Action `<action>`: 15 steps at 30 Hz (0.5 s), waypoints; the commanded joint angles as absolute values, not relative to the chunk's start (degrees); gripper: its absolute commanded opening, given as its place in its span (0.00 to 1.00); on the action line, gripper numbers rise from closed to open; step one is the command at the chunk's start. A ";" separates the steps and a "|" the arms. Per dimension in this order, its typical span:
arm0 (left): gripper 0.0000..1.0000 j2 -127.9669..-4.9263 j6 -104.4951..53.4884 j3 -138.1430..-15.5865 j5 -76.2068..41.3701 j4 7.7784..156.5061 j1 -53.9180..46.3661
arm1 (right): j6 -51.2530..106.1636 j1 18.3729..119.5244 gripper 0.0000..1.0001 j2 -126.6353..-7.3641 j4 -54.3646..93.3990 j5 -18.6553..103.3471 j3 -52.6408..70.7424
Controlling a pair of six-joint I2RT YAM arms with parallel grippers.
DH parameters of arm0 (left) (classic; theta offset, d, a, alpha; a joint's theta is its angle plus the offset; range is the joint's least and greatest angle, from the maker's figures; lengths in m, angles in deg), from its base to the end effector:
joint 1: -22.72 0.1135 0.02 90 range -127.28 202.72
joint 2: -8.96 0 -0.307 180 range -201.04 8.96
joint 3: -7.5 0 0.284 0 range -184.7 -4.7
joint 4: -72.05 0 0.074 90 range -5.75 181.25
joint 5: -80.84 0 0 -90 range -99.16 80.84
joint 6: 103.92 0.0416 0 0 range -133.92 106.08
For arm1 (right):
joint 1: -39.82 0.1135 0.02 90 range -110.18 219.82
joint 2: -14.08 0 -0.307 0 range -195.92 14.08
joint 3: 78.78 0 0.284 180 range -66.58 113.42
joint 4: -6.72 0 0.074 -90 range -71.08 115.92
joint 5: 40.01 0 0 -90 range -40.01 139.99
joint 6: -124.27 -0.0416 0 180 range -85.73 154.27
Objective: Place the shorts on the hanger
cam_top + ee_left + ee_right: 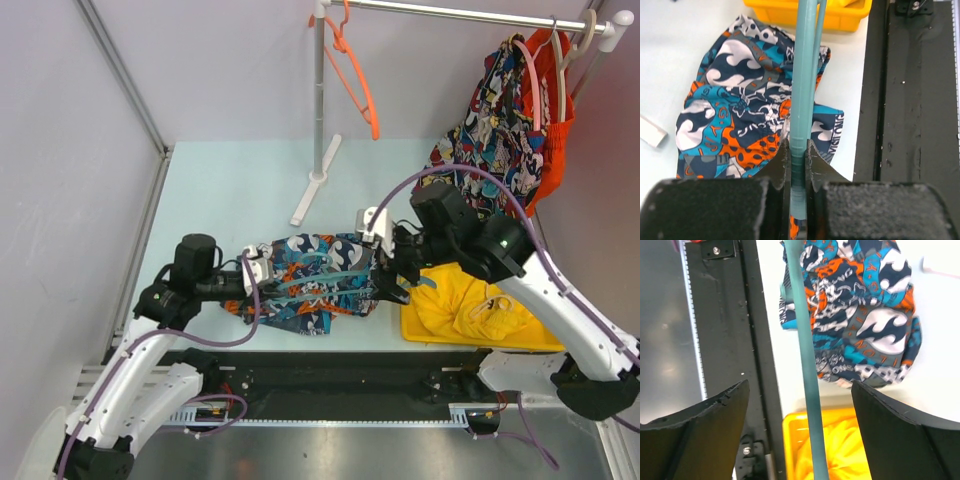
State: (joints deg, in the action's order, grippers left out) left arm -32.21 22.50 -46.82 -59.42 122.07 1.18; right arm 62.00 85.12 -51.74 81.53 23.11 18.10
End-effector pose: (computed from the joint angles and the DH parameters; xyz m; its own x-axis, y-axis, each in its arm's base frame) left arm 0.1240 -0.0833 0.3198 0.0300 0.3962 -0.9177 0.9807 0.1660 0.1037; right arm 0.1398 0.1680 0.4633 -0.0286 -0.6190 -0.7849 -0.9909 0.1211 -0.0594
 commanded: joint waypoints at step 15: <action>0.00 -35.25 24.92 -51.98 -53.54 125.91 -1.88 | 66.87 95.01 0.53 -73.80 78.07 28.72 37.92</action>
State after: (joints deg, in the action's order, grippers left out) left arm -35.25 23.62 -49.34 -54.02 125.65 -0.87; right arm 65.91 93.29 -72.37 79.74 28.58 34.17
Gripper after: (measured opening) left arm 0.077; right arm 0.623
